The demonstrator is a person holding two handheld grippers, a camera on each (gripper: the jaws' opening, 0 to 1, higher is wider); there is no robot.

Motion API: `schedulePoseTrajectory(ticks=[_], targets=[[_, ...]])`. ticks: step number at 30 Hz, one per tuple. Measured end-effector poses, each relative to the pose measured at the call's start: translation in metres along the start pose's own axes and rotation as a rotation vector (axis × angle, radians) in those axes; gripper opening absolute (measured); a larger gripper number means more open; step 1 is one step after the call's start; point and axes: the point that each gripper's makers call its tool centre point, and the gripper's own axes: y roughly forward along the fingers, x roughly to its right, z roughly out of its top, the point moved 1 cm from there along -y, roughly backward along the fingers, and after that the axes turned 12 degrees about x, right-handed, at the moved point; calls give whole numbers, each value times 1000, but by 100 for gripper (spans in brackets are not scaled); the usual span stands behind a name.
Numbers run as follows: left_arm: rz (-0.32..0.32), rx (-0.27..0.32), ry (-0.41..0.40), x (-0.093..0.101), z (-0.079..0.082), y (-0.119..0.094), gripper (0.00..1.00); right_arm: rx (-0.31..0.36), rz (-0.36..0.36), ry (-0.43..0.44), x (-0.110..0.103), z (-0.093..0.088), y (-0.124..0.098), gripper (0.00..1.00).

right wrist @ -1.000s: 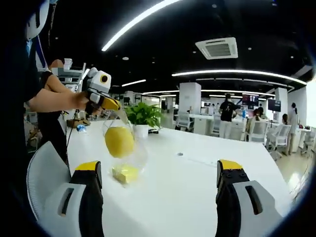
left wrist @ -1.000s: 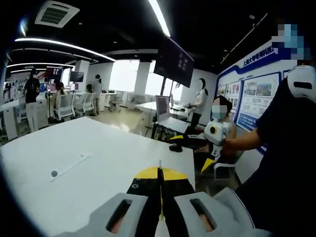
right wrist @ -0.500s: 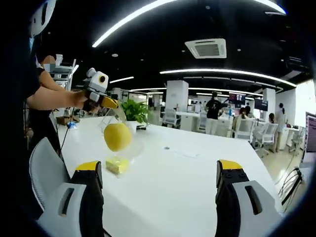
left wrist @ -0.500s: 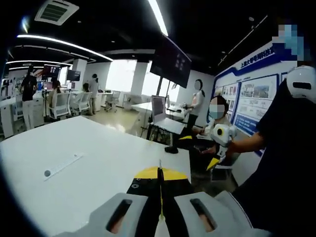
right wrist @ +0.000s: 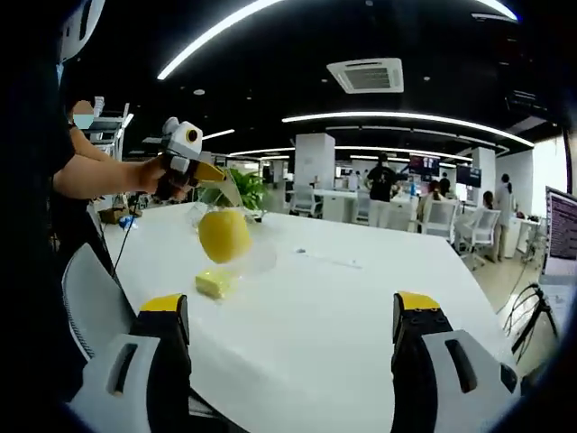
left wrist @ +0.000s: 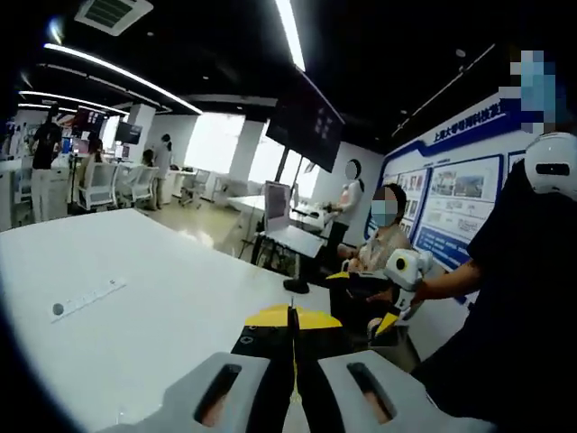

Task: Compare the silicone blocks by pressing each to a similar depth, holding the contact briefly, and releasing to observe deformation and rebound differences across the visible hardness samples.

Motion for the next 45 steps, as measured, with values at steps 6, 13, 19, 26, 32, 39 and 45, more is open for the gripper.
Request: schedulePoseTrajectory(ticks=[6, 13, 19, 26, 32, 39, 45], targets=[[12, -4, -52, -6, -20, 17, 0, -6, -7, -13, 1, 0, -8, 87], [72, -4, -120, -24, -44, 37, 0, -39, -10, -46, 6, -4, -20, 86], [152, 44, -180, -45, -53, 46, 0, -65, -32, -51, 16, -8, -28, 85], [272, 109, -305, -77, -73, 54, 0, -75, -37, -78, 24, -9, -31, 86], [377, 242, -446, -106, -75, 48, 0, -70, -40, -64, 31, -9, -25, 85], [564, 379, -578, -150, -85, 19, 0, -93, -26, -67, 33, -13, -21, 84], [720, 424, -622, -181, -106, -10, 0, -105, -17, -57, 31, -16, -20, 83]])
